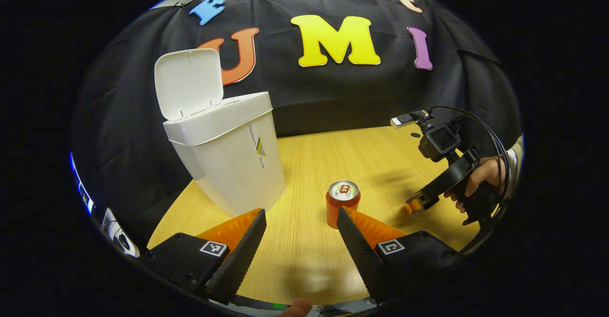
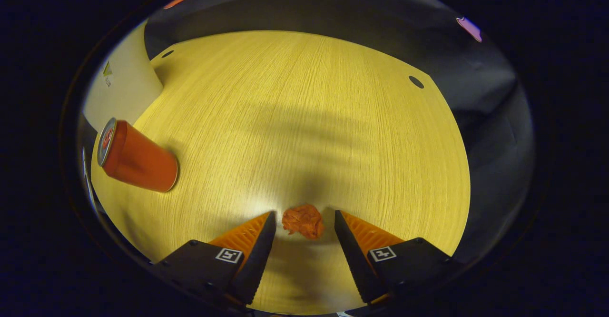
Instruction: Press the lid of the desktop garbage bin to open it, pick up the crumpled paper on the desktop and throw it into the bin, then pick up the pop can on the desktop and drop it into the bin, and finally close the garbage bin lid.
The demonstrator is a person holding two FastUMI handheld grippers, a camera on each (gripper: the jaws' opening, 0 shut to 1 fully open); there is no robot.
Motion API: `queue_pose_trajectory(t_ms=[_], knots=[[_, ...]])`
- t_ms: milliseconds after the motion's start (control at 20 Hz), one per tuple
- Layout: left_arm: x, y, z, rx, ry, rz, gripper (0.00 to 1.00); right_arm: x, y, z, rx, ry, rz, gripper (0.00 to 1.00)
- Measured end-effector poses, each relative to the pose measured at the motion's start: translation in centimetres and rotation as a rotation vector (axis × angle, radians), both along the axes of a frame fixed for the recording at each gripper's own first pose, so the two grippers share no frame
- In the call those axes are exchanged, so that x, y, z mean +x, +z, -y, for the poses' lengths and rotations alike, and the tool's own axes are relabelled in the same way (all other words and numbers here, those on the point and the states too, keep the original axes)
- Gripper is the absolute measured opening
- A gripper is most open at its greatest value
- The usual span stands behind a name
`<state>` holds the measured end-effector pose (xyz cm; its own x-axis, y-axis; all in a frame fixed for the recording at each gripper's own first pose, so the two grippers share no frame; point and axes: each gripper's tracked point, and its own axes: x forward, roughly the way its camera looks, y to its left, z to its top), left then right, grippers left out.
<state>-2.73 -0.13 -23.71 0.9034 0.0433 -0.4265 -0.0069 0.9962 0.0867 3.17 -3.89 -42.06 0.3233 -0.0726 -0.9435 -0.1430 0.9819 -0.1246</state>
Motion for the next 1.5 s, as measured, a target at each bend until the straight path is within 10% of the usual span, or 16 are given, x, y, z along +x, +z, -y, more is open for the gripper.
queue_pose_trajectory(t_ms=[700,1500], knots=[[-1.3,0.0,-1.1,0.031,-0.015,-0.012,0.99,-0.2,1.0,-1.6,0.099,-0.012,-0.015,0.18],[-1.1,1.9,-0.6,0.012,-0.187,0.068,0.99,5.0,27.4,-4.9,0.175,0.014,0.383,0.17]])
